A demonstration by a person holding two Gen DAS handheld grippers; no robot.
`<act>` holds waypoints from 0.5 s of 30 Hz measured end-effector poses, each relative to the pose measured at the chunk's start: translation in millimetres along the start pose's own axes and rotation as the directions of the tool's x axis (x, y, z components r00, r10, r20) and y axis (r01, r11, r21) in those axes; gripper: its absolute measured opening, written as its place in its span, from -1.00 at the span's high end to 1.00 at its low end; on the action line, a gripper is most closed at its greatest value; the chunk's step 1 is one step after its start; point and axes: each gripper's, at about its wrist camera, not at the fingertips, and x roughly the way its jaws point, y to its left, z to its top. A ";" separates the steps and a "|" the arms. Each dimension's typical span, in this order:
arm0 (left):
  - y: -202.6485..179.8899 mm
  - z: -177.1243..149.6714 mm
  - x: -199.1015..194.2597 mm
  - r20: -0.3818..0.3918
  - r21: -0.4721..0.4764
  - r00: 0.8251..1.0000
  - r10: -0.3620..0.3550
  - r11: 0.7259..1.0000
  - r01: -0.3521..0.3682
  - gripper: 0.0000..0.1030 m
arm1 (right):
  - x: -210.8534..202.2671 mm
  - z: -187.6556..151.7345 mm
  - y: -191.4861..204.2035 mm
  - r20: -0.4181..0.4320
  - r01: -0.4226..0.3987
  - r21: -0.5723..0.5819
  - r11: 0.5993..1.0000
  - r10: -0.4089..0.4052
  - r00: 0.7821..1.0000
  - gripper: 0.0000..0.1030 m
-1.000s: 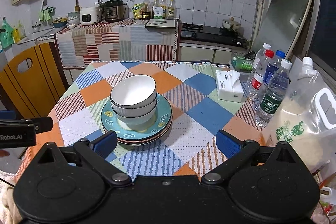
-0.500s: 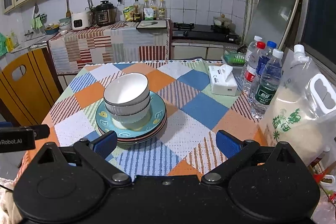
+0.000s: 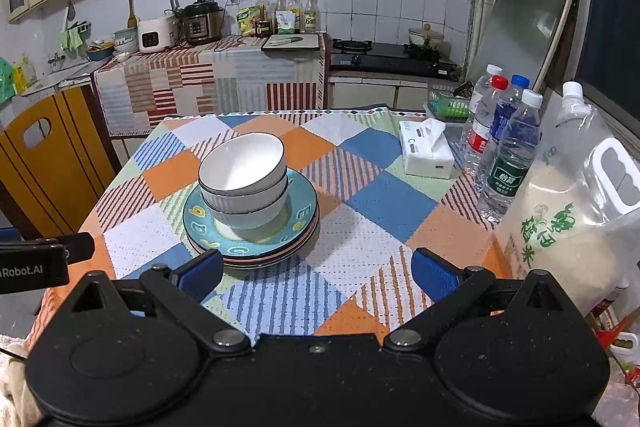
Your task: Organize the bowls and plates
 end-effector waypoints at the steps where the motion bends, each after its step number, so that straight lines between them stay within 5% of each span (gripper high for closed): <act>1: -0.2 -0.2 -0.2 -0.002 -0.001 1.000 -0.005 1.000 0.005 -0.93 | 0.5 -0.5 0.7 -0.003 -0.001 -0.003 1.000 0.001 1.000 -0.97; 15: -3.3 -4.4 -4.4 0.043 0.020 0.999 0.008 1.000 -0.009 -0.93 | 5.2 -5.3 4.0 -0.033 -0.001 -0.005 1.000 0.001 0.999 -0.97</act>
